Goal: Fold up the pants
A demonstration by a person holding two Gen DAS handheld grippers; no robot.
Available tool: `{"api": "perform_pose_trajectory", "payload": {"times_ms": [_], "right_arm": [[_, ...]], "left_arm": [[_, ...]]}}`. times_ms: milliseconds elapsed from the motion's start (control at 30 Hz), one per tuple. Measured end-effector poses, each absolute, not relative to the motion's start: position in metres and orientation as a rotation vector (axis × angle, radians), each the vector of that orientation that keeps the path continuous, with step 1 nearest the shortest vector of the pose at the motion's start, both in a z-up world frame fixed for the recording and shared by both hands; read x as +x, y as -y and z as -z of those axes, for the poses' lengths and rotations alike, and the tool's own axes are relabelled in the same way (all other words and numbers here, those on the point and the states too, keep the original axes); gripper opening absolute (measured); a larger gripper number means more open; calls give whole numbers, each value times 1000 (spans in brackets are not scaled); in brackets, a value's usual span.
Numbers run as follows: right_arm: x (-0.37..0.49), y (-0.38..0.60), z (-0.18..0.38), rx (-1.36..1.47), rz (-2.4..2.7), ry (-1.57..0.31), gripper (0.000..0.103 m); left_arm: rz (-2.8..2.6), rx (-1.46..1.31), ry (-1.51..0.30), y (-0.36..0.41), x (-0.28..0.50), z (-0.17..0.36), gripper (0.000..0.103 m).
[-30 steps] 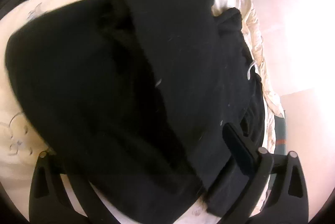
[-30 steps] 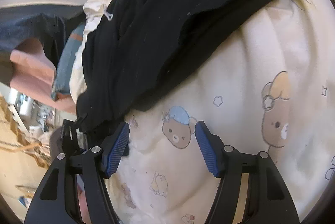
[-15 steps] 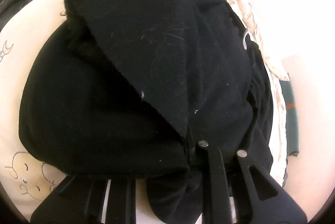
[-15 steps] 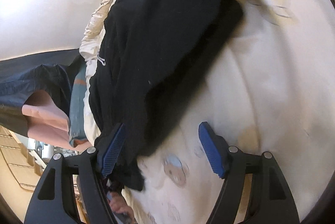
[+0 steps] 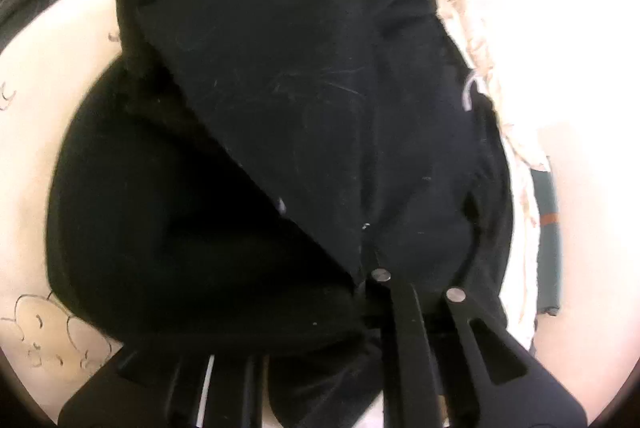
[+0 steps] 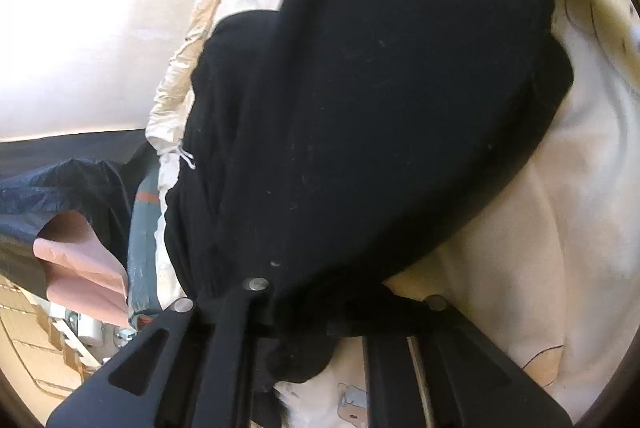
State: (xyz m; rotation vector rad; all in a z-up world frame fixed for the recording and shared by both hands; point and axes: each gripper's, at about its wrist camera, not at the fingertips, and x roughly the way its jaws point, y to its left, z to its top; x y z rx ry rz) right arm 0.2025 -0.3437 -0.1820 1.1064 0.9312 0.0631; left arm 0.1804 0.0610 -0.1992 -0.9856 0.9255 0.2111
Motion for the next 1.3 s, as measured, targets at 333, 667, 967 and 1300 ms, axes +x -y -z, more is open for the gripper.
{"api": "perform_pose_trajectory", "payload": {"times_ms": [333, 667, 967, 1300], "right_arm": [[165, 338, 134, 1012, -99, -872, 7], [119, 334, 121, 944, -93, -939, 7], [50, 325, 98, 885, -94, -1000, 6], [-55, 316, 64, 803, -72, -1095, 6]], "left_arm": [[-206, -989, -878, -58, 155, 159, 9], [-197, -960, -912, -62, 123, 142, 8], [-166, -863, -1008, -53, 61, 113, 8], [-113, -771, -1186, -34, -46, 78, 8]]}}
